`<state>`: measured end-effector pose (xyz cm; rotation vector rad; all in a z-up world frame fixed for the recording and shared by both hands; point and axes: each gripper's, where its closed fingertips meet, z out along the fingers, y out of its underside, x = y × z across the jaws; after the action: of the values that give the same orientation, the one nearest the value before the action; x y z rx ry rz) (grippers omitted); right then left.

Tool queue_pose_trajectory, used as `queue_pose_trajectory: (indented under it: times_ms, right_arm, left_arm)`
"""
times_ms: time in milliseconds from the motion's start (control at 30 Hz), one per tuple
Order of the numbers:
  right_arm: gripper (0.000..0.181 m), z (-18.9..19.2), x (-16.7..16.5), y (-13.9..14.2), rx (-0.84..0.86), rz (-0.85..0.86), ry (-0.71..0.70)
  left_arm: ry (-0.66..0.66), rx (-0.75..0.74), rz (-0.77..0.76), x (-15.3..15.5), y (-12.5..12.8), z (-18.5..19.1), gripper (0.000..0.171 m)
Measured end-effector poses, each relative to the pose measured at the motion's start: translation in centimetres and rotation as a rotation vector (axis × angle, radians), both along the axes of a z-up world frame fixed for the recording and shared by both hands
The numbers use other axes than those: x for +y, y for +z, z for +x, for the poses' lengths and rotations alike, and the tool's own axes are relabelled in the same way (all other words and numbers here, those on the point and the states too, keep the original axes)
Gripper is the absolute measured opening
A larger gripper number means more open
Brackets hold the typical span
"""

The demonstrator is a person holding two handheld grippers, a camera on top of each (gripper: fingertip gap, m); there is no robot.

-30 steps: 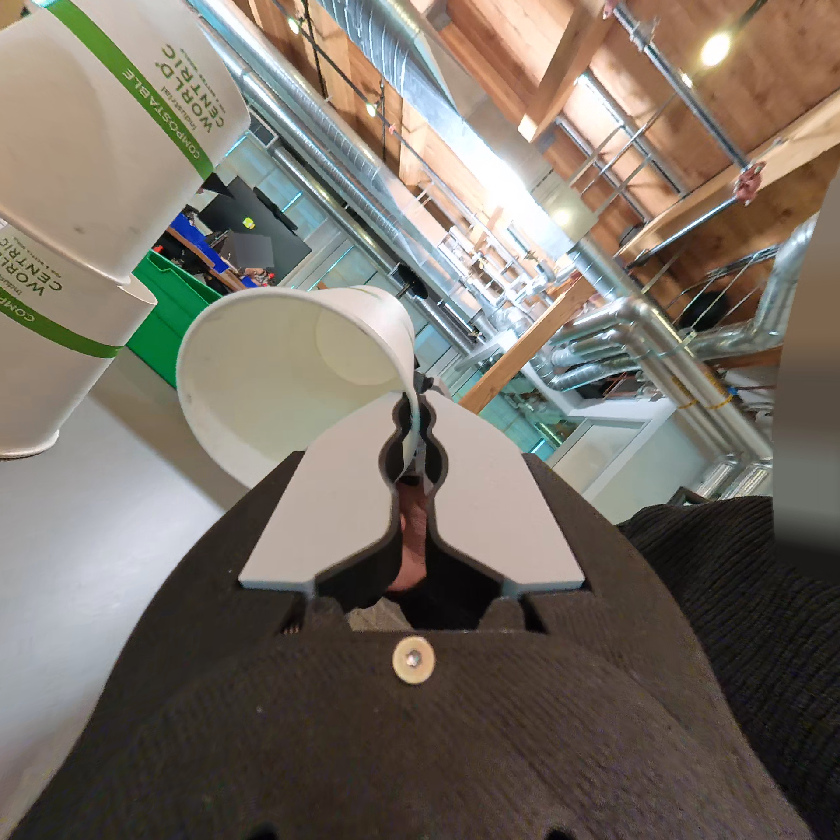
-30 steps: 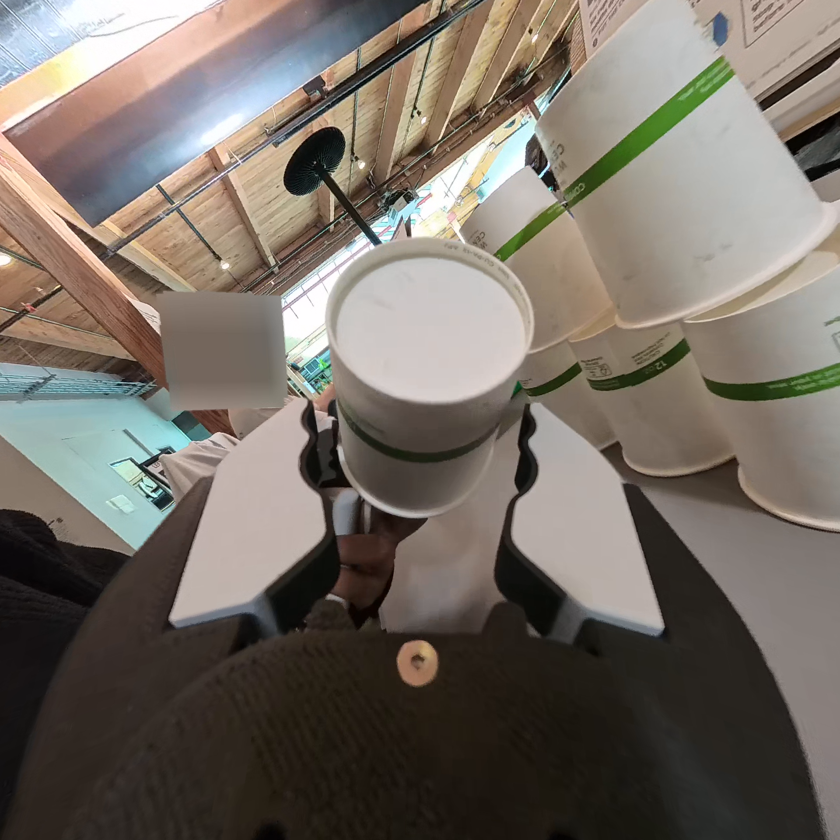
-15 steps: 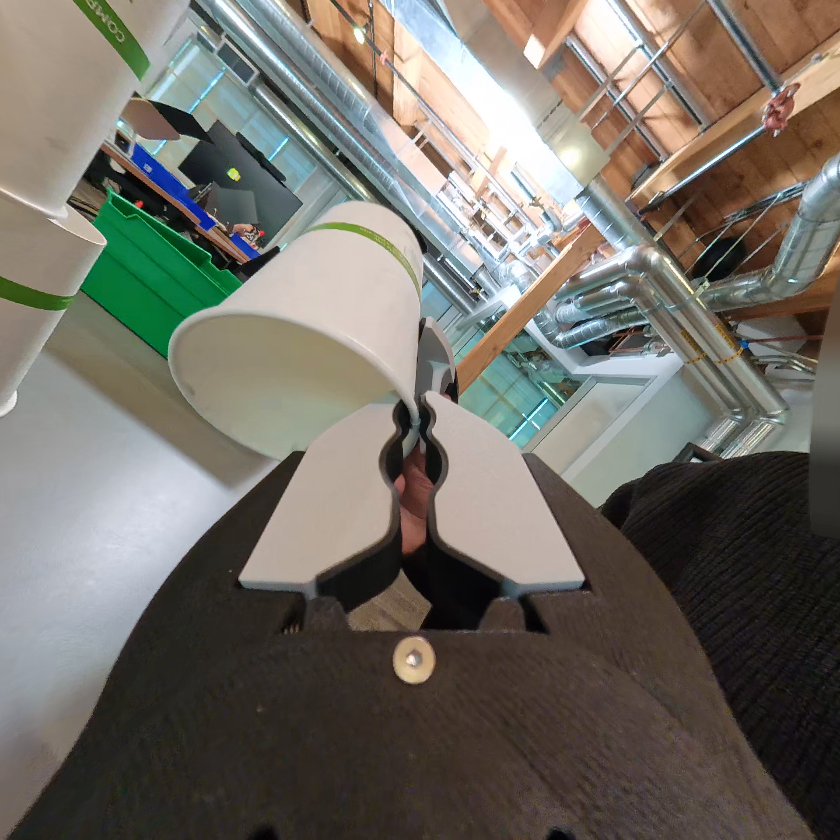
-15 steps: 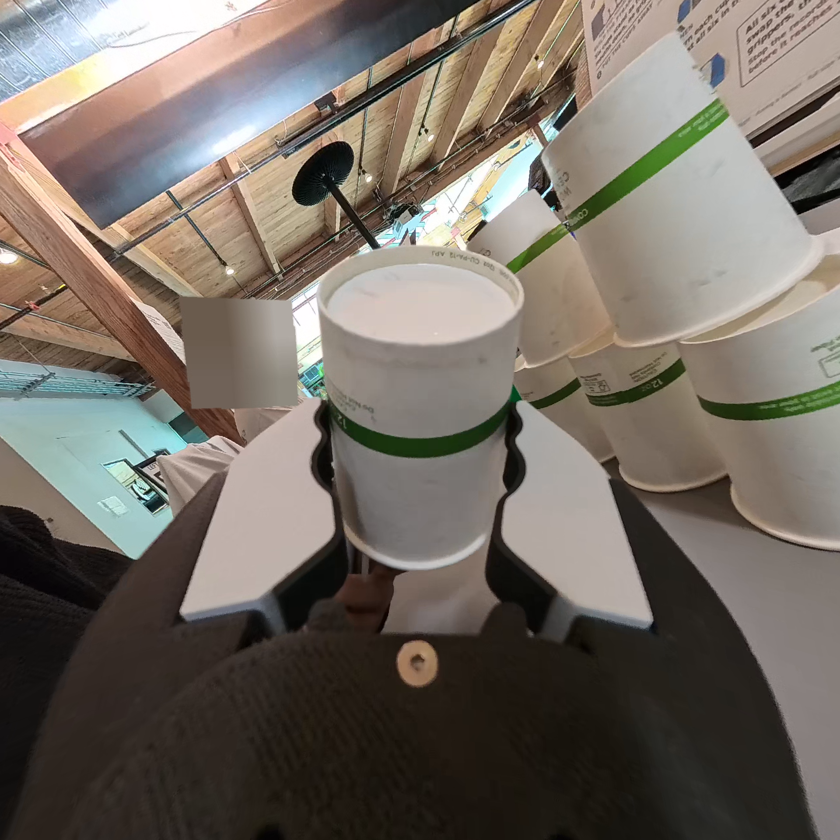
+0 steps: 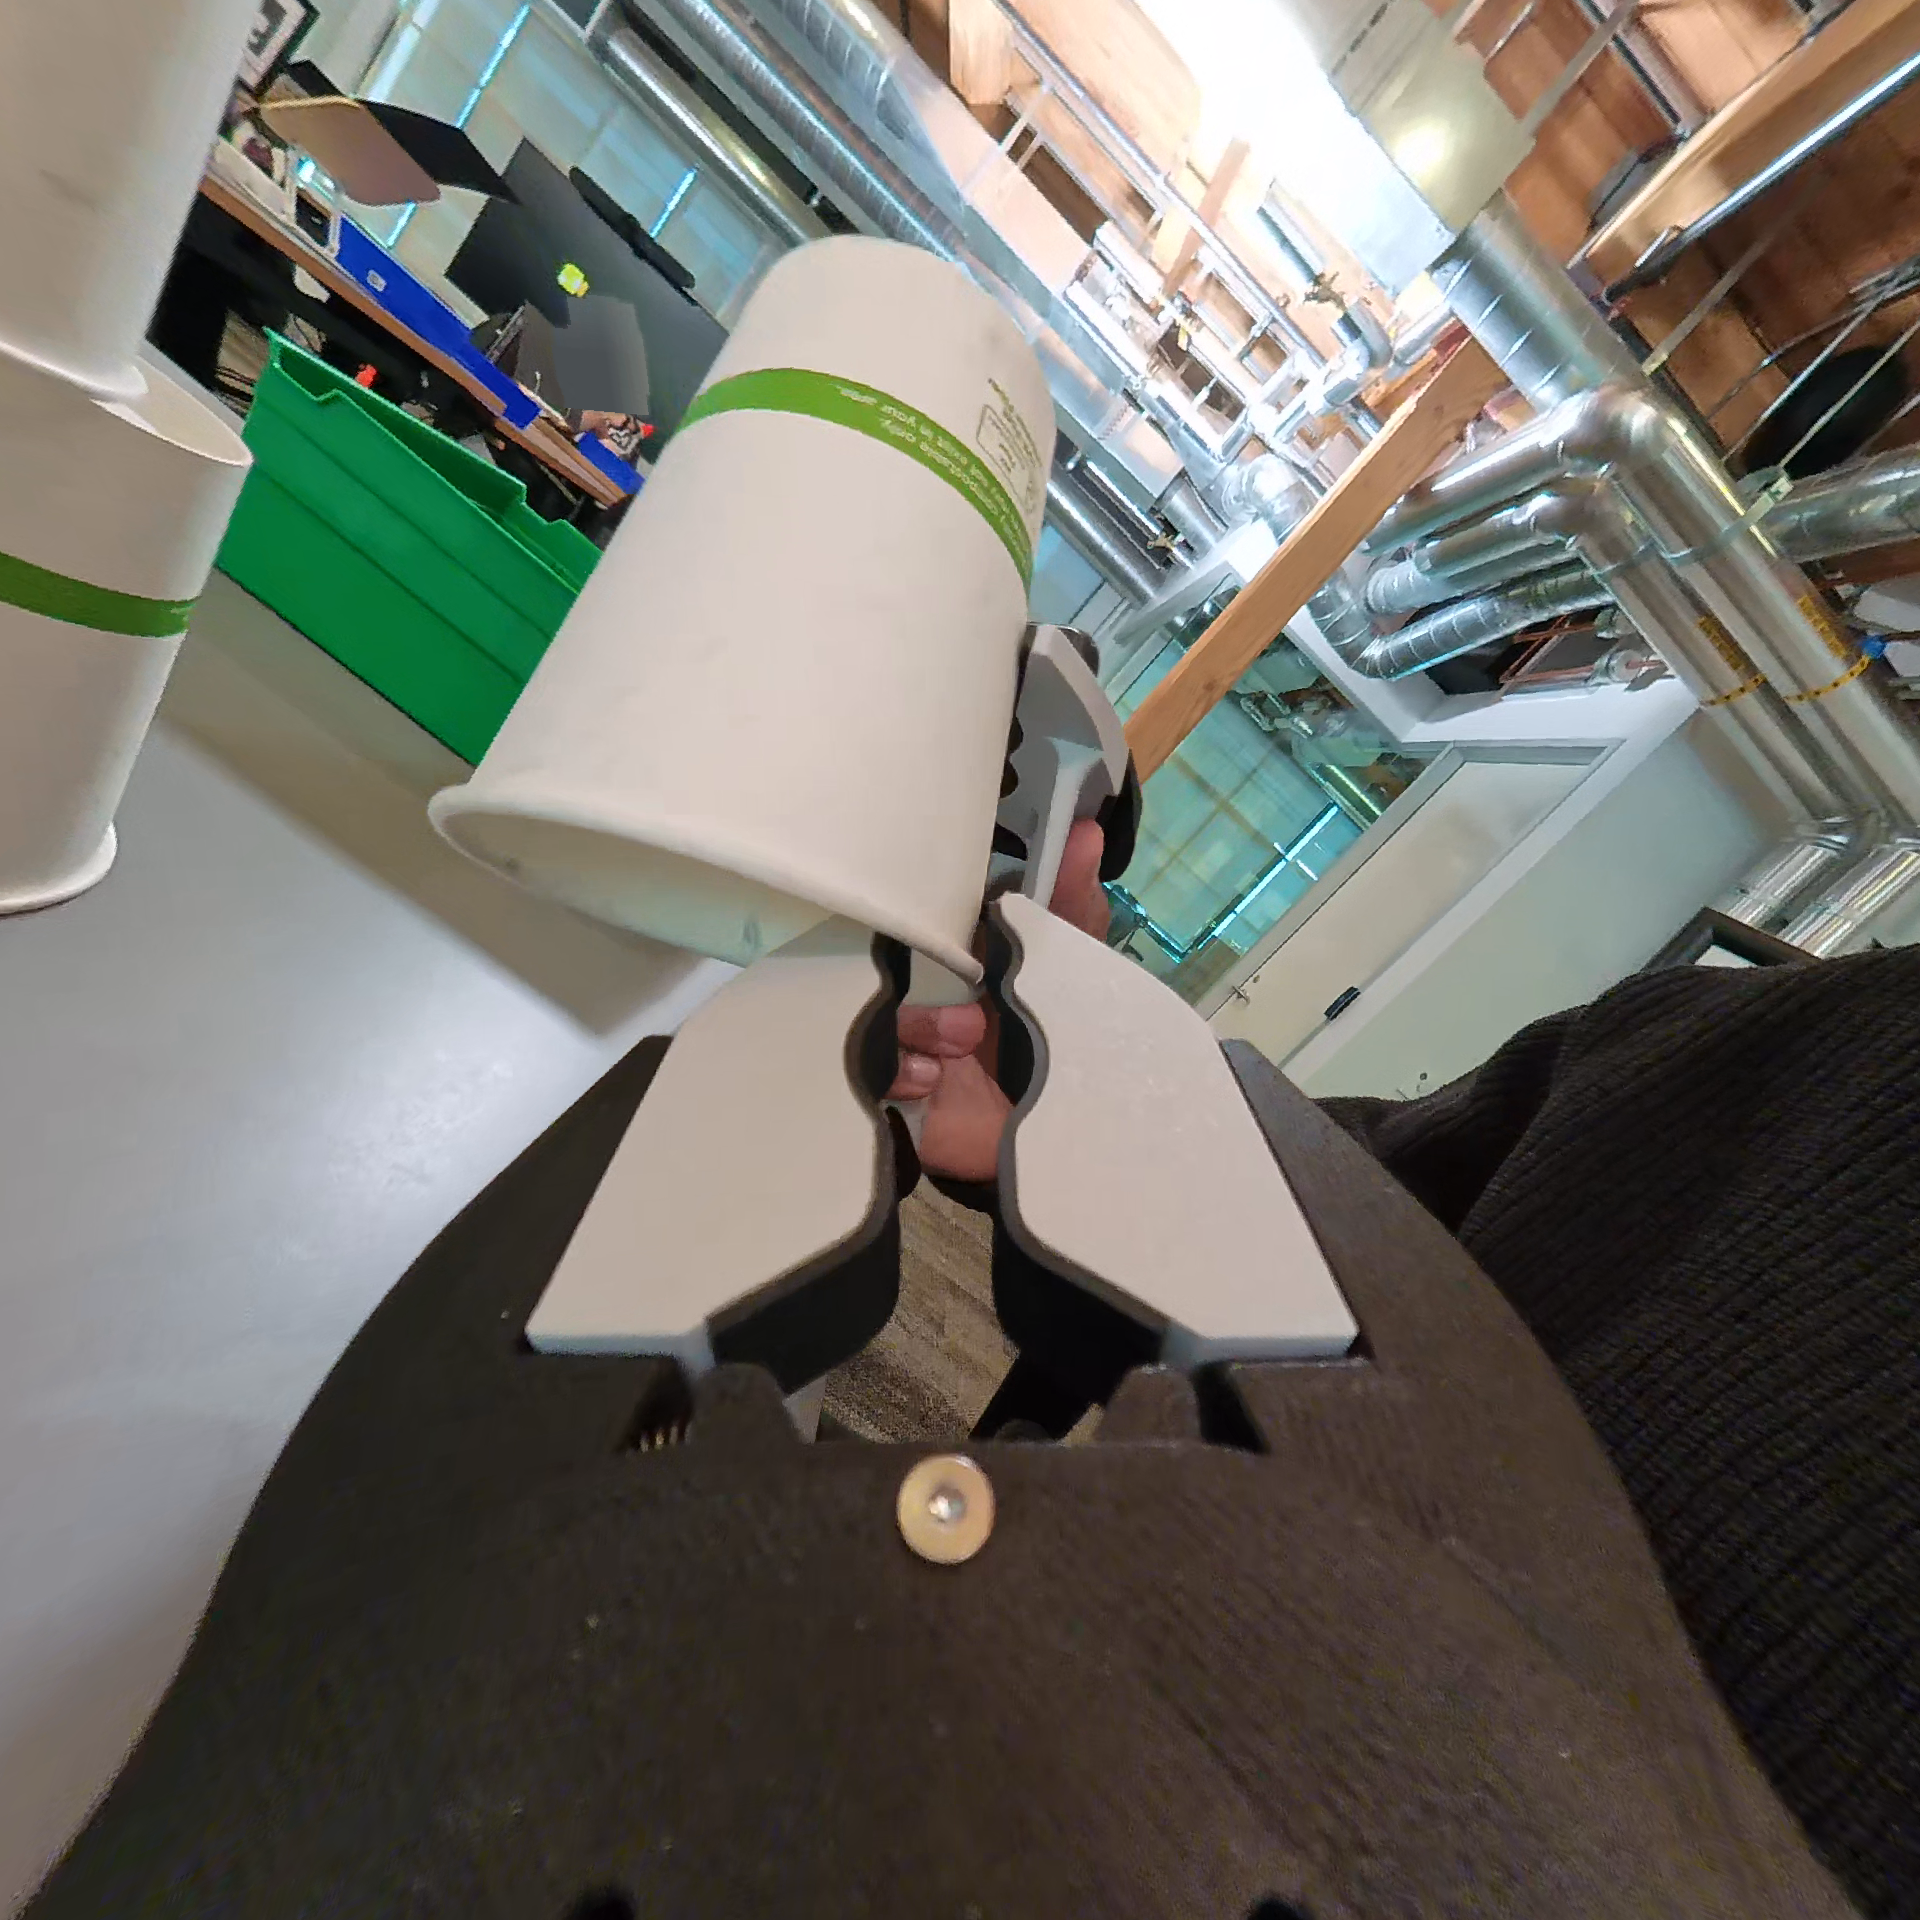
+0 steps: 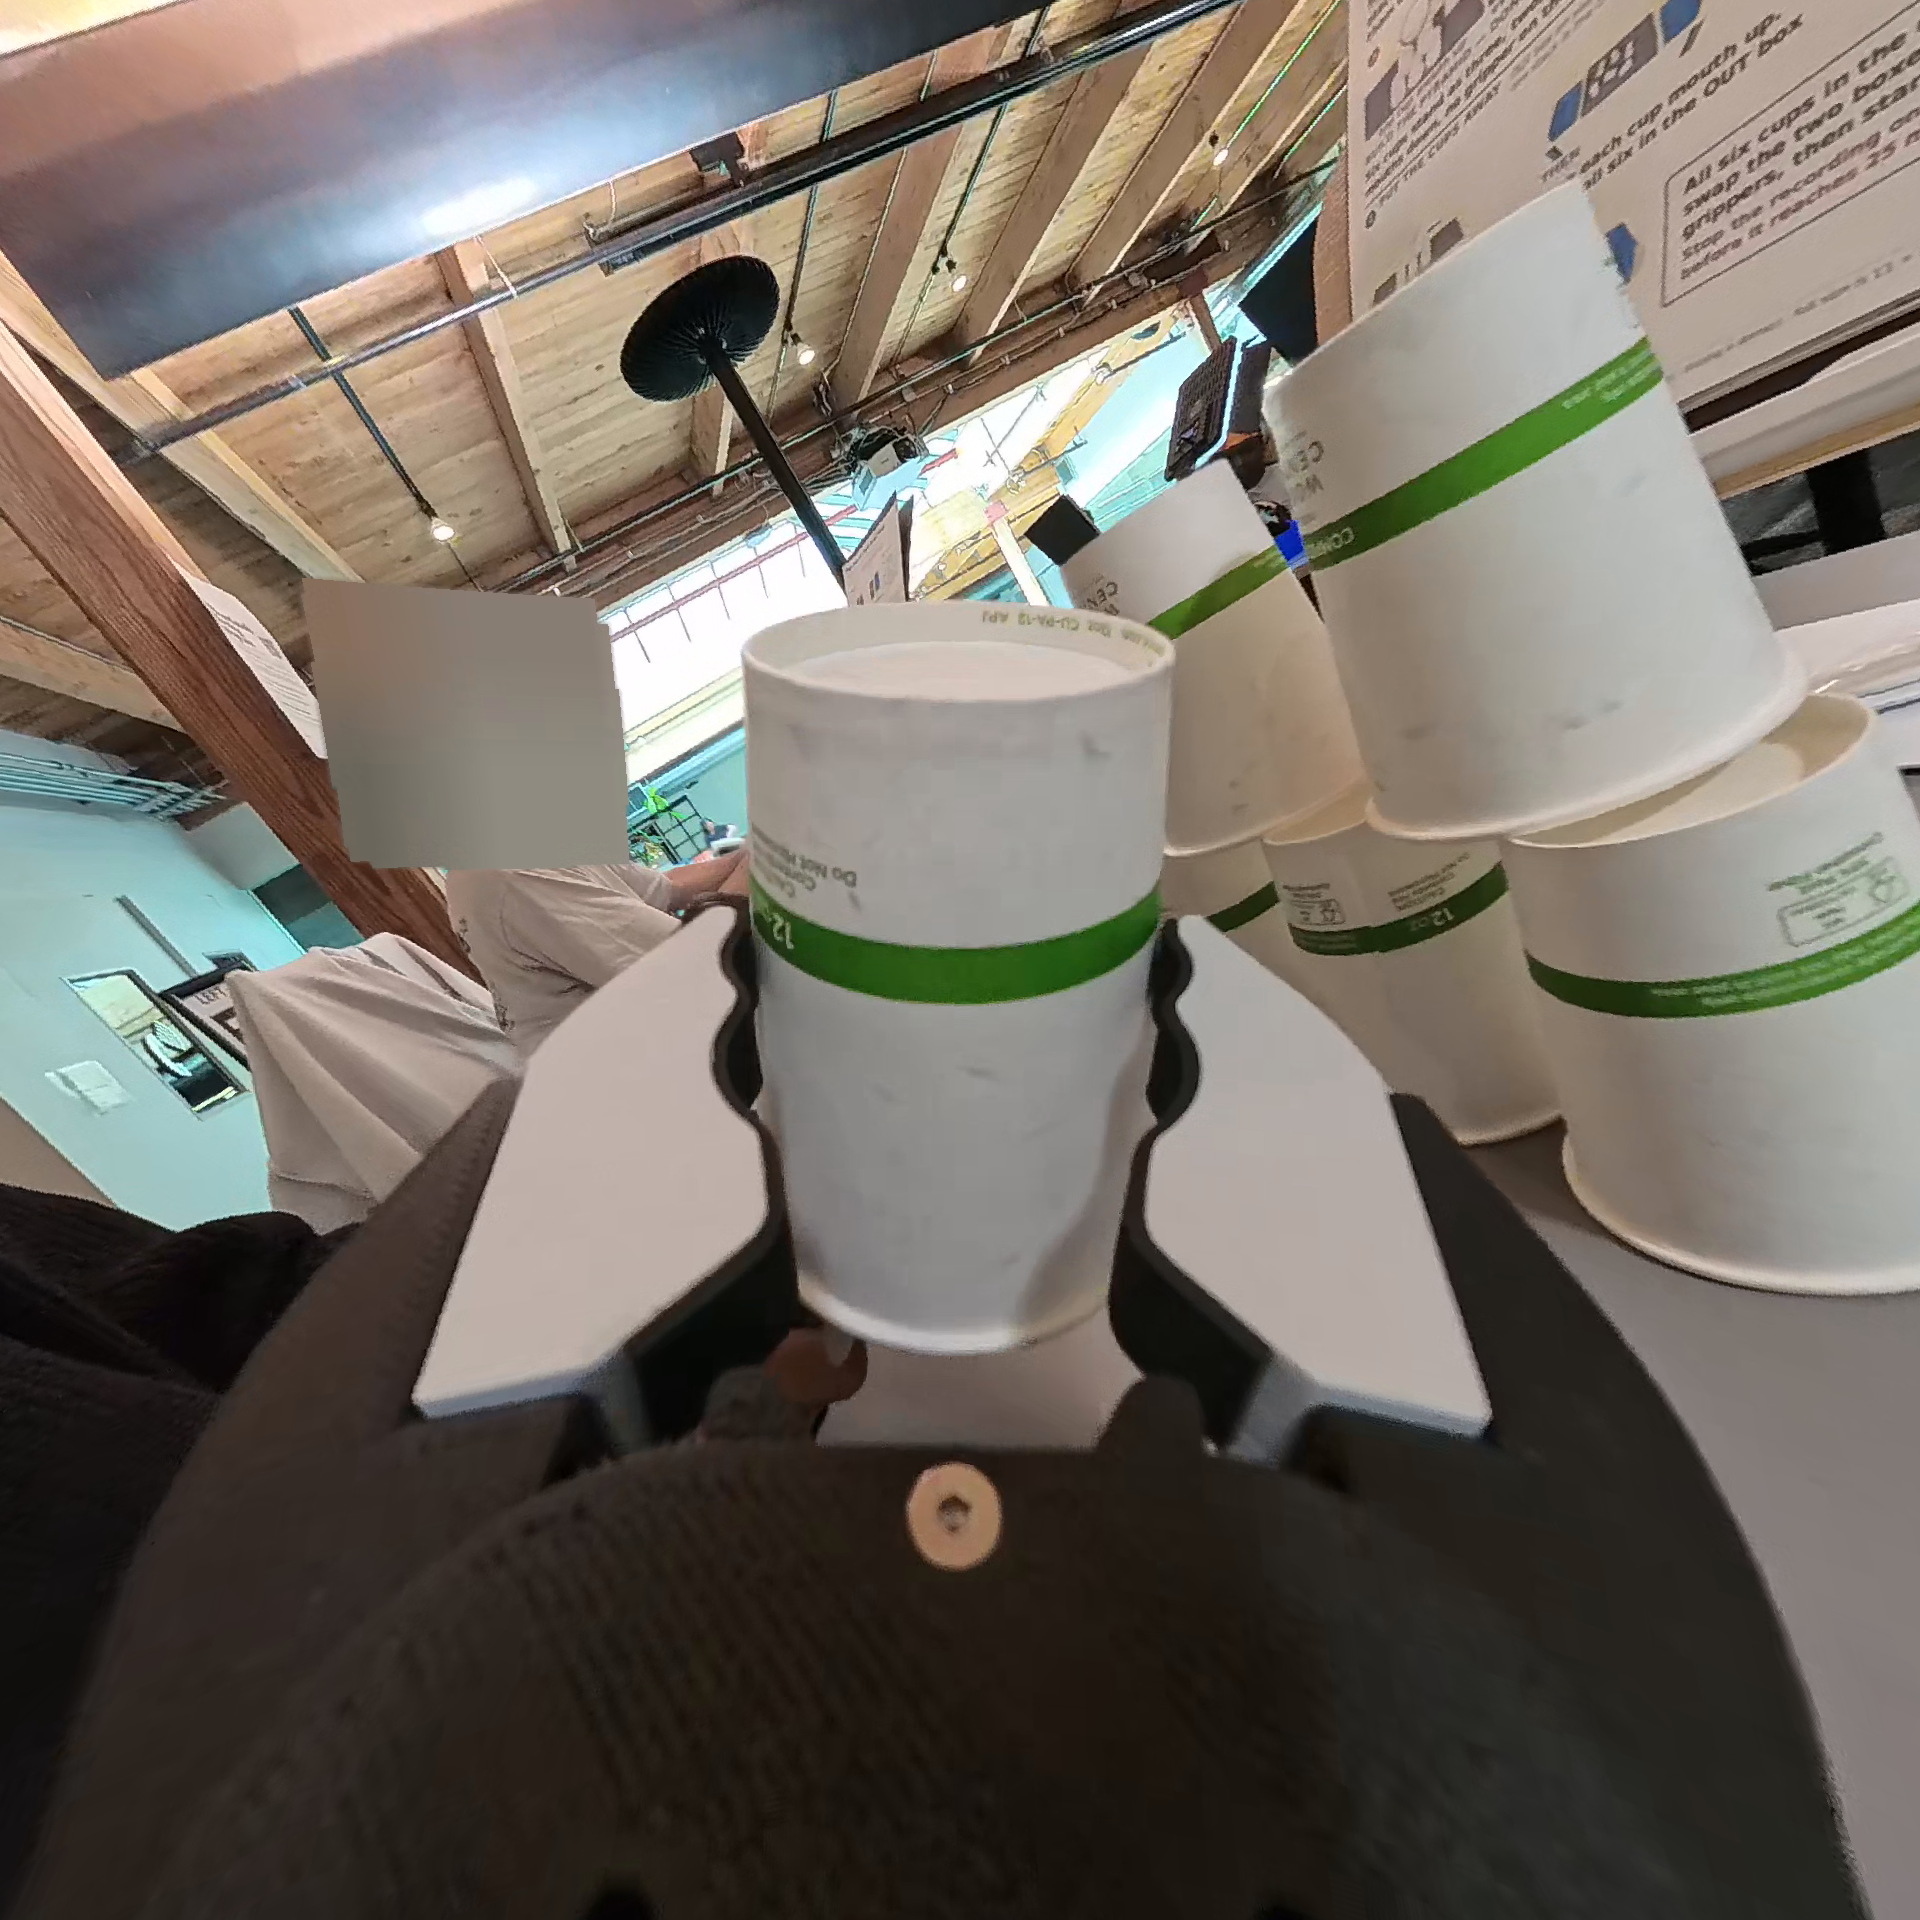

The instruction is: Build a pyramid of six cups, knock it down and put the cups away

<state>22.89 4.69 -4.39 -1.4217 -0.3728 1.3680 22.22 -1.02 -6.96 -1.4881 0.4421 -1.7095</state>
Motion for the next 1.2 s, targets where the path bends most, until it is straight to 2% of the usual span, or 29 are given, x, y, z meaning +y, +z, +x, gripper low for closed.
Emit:
queue_pose_trajectory:
  times_ms: [167, 433, 700, 900, 1200]
  right_arm:
    - [0.075, 0.2, 0.2, 0.0, -0.026, 0.017, -0.019]
    - [0.075, 1.2, 0.9, 0.0, -0.027, 0.014, -0.061]
    - [0.075, 0.5, 0.5, -0.1, -0.052, 0.027, -0.046]
    - [0.077, 0.4, 0.6, -0.4, 0.023, -0.047, 0.011]
    - [0.080, 0.2, 0.5, -0.4, 0.048, -0.067, 0.027]
  left_arm:
    - [0.023, 0.018, -0.024, 0.6, -0.5, -0.1, 0.022]
    - [0.048, 0.017, -0.030, 1.1, -0.6, -0.5, 0.024]
    - [0.046, -0.045, -0.047, 1.5, 0.1, -1.3, 0.015]
    - [-0.019, -0.114, -0.066, 1.0, 0.8, -1.5, 0.004]
    - [-0.048, -0.135, -0.061, 0.8, 1.2, -1.5, 0.004]
